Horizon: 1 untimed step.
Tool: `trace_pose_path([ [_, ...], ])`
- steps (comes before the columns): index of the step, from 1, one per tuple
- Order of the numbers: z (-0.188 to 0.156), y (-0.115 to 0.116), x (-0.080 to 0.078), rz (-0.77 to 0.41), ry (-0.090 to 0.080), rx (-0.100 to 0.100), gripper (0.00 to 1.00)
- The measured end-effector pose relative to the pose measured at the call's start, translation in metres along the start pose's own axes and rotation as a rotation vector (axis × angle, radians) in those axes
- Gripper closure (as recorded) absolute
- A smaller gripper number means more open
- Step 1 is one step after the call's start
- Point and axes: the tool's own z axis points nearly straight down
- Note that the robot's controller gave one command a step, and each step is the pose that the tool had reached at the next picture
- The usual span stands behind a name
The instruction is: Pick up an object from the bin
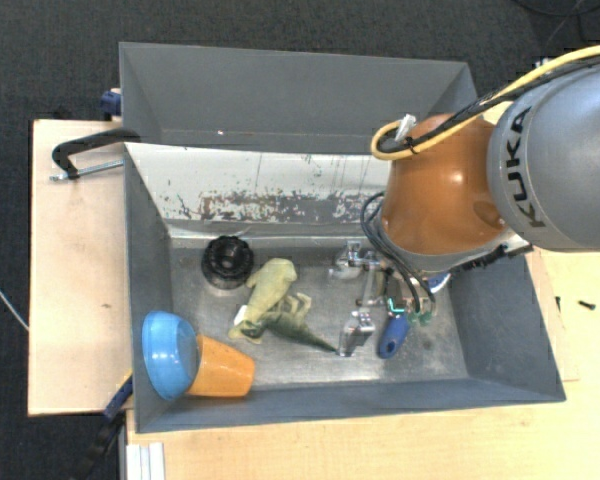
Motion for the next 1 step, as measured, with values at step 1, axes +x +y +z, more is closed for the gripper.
trace_pose_path([
  [1,0.0975,0.0675,-0.0203,0.053,-0.012,-0.001,0.0],
])
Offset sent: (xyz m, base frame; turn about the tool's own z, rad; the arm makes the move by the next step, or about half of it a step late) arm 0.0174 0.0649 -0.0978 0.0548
